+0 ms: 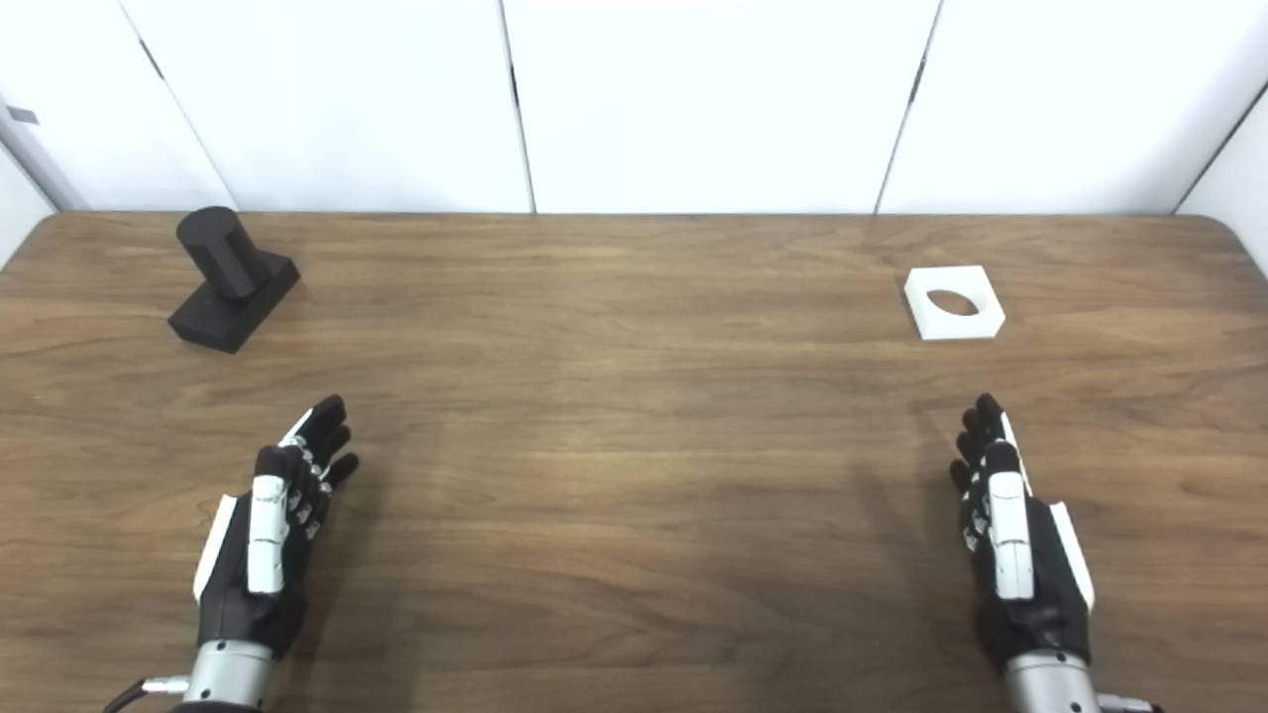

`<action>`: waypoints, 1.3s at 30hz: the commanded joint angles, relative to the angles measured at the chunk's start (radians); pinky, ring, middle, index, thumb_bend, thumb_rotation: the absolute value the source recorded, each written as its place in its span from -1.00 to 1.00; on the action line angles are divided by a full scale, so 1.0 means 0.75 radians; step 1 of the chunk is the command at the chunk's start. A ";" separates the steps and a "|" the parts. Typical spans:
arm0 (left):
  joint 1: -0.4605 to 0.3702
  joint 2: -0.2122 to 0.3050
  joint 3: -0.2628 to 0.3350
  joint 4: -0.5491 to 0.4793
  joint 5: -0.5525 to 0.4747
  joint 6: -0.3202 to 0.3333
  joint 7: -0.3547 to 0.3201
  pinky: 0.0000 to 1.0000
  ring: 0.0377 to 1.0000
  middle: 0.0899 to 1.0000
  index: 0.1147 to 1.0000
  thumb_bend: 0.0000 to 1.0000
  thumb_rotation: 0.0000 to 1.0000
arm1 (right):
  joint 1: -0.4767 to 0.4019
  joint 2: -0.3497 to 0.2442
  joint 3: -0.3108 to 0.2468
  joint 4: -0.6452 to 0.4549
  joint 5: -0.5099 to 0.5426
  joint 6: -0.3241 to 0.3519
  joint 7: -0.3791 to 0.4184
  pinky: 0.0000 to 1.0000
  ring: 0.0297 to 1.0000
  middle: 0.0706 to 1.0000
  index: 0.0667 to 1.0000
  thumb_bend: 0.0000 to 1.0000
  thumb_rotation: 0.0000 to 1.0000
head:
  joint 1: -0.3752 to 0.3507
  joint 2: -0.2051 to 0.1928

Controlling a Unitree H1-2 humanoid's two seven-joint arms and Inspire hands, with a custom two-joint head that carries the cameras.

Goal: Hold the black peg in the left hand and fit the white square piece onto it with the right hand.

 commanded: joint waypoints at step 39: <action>-0.022 -0.127 -0.174 0.091 0.159 -0.128 0.120 0.81 0.87 0.85 0.72 0.28 1.00 | -0.011 -0.031 -0.074 0.034 -0.018 -0.056 0.022 0.72 0.82 0.77 0.81 0.01 1.00 | 0.531 -0.230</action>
